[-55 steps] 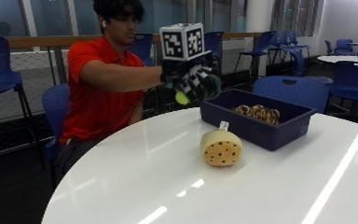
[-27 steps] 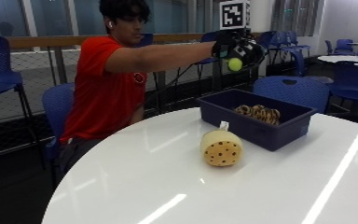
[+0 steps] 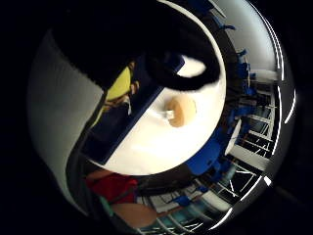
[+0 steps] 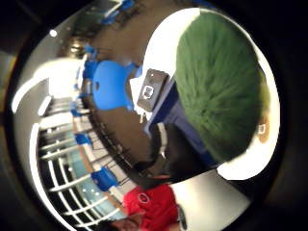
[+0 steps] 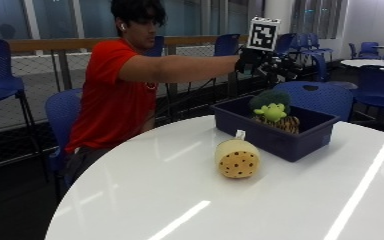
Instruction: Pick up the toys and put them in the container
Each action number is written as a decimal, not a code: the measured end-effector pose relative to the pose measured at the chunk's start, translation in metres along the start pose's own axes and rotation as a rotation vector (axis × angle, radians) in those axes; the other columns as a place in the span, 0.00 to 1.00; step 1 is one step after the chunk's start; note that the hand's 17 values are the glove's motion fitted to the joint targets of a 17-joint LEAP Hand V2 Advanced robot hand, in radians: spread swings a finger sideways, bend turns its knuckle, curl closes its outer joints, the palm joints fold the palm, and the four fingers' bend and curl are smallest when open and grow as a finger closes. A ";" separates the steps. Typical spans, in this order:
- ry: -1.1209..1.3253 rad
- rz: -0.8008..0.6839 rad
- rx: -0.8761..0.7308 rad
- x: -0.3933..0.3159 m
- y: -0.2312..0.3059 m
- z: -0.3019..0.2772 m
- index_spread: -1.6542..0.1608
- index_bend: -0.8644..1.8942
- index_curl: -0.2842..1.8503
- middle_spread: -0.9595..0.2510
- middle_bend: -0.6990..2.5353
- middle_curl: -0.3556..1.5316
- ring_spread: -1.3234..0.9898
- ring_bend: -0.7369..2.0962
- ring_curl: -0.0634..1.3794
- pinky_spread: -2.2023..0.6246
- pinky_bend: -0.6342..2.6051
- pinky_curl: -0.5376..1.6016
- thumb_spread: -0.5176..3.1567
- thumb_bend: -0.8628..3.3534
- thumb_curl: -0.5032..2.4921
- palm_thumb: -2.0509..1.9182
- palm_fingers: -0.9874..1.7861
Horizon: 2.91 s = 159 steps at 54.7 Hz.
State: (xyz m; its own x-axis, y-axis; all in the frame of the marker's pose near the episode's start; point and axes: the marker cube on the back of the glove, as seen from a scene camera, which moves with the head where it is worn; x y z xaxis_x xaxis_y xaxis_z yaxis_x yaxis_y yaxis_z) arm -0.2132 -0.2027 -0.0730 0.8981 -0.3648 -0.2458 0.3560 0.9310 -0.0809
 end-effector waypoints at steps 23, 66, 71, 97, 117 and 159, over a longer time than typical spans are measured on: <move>-0.192 0.318 0.018 0.151 0.054 0.059 0.71 0.36 0.28 0.75 0.25 0.41 0.58 0.34 0.32 0.82 0.57 0.44 0.43 0.18 0.32 0.49 0.28; -0.184 0.472 -0.158 0.205 0.034 0.176 0.72 0.35 0.23 0.77 0.26 0.33 0.61 0.32 0.24 0.83 0.57 0.42 0.40 0.19 0.25 0.50 0.28; -0.170 0.489 -0.190 0.210 0.034 0.185 0.72 0.35 0.23 0.77 0.26 0.32 0.61 0.32 0.24 0.83 0.58 0.42 0.41 0.19 0.25 0.50 0.28; -0.142 0.561 -0.182 0.225 0.041 0.200 0.69 0.40 0.24 0.63 0.31 0.34 0.48 0.50 0.32 0.71 0.54 0.39 0.49 0.23 0.28 0.58 0.54; -0.157 0.516 -0.047 0.212 0.056 0.179 0.69 0.40 0.28 0.46 0.37 0.42 0.35 0.57 0.38 0.64 0.52 0.42 0.40 0.26 0.37 0.70 0.72; -0.108 0.131 0.203 -0.008 -0.002 -0.057 0.64 0.41 0.44 0.37 0.37 0.55 0.32 0.57 0.47 0.63 0.52 0.46 0.27 0.23 0.47 0.69 0.66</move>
State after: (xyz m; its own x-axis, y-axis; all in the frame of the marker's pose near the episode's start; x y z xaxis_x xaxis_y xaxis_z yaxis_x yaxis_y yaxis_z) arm -0.2362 -0.2008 -0.1262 0.9585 -0.2505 -0.1360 0.2692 0.9524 0.1432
